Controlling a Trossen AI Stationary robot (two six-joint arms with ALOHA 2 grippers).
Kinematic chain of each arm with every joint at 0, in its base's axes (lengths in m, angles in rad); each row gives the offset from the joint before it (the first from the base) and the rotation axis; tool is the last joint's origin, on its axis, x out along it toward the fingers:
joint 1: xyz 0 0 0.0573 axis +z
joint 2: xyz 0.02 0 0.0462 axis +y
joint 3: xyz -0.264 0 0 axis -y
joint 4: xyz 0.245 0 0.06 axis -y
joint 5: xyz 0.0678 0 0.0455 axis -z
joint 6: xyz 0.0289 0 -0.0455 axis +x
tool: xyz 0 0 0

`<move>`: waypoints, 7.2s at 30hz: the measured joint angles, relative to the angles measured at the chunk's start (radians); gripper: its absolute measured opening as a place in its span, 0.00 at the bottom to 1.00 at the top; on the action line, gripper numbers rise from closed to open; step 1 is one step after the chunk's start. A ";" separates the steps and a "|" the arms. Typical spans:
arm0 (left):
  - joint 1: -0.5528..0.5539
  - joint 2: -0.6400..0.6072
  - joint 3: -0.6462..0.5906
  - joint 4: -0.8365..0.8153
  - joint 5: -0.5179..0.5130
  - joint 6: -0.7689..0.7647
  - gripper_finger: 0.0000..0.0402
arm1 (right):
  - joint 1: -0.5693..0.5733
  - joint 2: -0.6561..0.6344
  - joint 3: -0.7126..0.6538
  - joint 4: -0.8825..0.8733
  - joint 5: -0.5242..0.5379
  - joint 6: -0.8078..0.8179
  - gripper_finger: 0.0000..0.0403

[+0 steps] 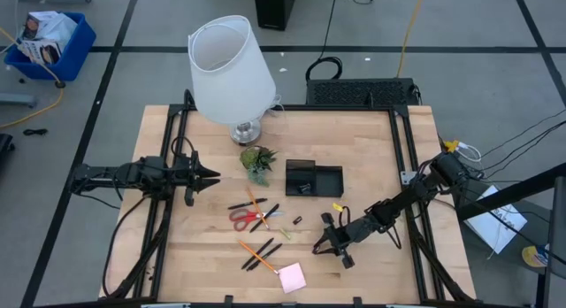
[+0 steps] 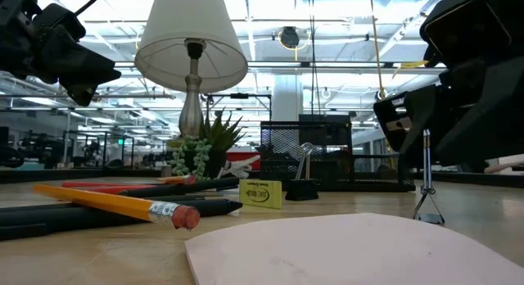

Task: Pick and place office supplies into organizer
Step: Put the black binder clip into the desk organizer, then put the green eraser into the desk organizer

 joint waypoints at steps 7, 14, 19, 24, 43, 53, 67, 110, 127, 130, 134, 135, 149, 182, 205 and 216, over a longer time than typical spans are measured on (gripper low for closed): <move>0.000 0.000 0.000 0.000 0.000 0.000 0.27 | -0.003 0.000 0.000 -0.001 0.000 -0.012 0.12; 0.000 0.000 0.000 0.000 0.000 0.000 0.27 | -0.003 0.000 0.000 -0.003 0.000 -0.053 0.02; 0.000 0.000 0.000 0.000 0.000 0.000 0.27 | -0.015 0.000 0.000 0.002 0.007 -0.055 0.03; 0.000 0.000 0.000 0.000 0.000 0.000 0.27 | -0.054 0.000 0.000 0.087 0.010 -0.075 0.04; 0.000 0.000 0.000 0.000 0.000 0.000 0.27 | -0.395 -0.001 0.000 0.262 0.241 -0.340 0.04; 0.000 0.000 0.000 0.000 0.000 0.000 0.27 | -0.457 -0.001 -0.001 0.139 0.238 -0.175 0.04; 0.000 0.000 0.000 0.000 0.000 0.000 0.27 | -0.452 -0.001 -0.001 0.128 0.239 -0.116 0.28; 0.000 0.000 0.000 0.000 0.000 0.000 0.27 | -0.315 0.126 0.070 0.130 -0.124 -0.202 0.48; 0.000 0.000 0.000 0.000 0.000 0.000 0.27 | -0.321 0.126 0.069 0.120 -0.127 -0.206 0.10; 0.000 0.000 0.000 0.000 0.000 0.000 0.27 | -0.322 0.126 0.069 0.124 -0.126 -0.219 0.03; 0.000 0.000 0.000 0.000 0.000 0.000 0.27 | -0.322 0.126 0.069 0.168 -0.087 -0.222 0.02; 0.000 0.000 0.000 0.000 0.000 0.000 0.27 | -0.322 0.125 0.069 0.183 -0.064 -0.221 0.03; 0.000 0.000 0.000 0.000 0.000 0.000 0.27 | -0.324 0.011 0.068 0.217 0.442 -0.281 0.03; 0.000 0.000 0.000 0.000 0.000 0.000 0.27 | -0.323 0.011 0.068 0.064 0.341 -0.023 0.16; 0.000 0.000 0.000 0.000 0.000 0.000 0.27 | 0.039 0.012 0.429 -0.634 0.764 0.296 0.10; 0.000 0.000 0.000 0.000 0.000 0.000 0.27 | 0.017 0.040 0.459 -0.376 0.422 0.340 0.10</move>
